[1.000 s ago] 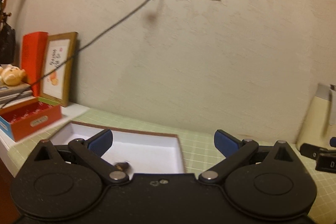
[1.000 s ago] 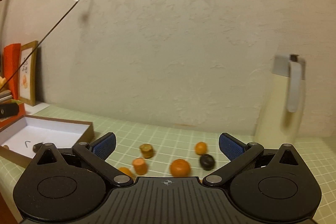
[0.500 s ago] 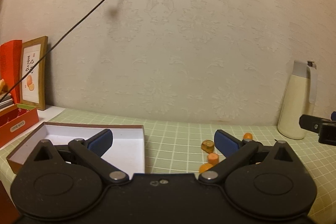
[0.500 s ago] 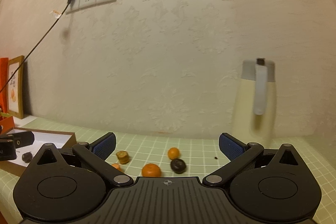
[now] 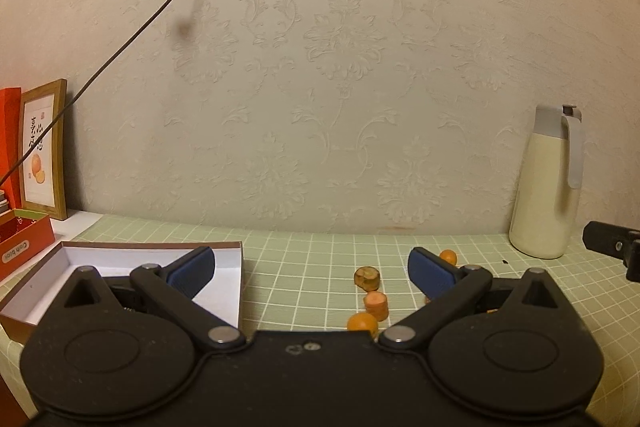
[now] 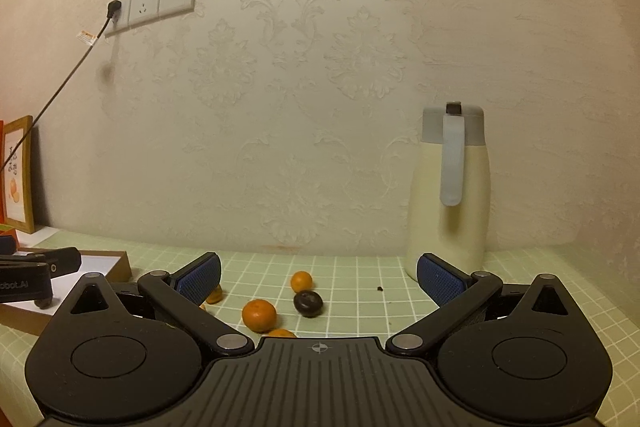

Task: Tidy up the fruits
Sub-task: 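Move both open tools back over the remaining fruit on the table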

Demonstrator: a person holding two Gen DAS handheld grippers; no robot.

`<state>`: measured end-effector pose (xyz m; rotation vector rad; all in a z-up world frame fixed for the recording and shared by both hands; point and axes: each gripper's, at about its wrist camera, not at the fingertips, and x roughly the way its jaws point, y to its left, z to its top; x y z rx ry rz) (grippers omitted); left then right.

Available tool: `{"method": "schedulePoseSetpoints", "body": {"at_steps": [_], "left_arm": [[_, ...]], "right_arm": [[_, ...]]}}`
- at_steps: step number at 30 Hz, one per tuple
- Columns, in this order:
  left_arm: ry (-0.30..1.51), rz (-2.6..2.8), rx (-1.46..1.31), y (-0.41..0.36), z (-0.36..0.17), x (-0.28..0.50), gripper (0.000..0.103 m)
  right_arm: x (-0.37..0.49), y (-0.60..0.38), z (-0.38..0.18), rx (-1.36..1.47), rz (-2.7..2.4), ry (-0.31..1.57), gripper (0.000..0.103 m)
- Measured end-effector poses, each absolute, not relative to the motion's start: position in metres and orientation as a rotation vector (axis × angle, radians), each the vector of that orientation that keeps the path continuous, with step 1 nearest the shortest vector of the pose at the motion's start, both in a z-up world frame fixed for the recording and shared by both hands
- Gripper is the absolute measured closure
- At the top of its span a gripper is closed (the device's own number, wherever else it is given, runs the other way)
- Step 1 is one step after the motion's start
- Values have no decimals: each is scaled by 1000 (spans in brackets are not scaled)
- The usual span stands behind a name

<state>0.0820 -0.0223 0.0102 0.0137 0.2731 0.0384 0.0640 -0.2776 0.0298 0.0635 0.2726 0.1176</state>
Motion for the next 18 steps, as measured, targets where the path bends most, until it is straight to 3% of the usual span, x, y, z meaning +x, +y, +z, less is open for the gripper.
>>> {"method": "schedulePoseSetpoints", "body": {"at_steps": [18], "left_arm": [[295,22,79,-29,-6,83,6]], "right_arm": [[86,-262,8,19,142,403,0]]}}
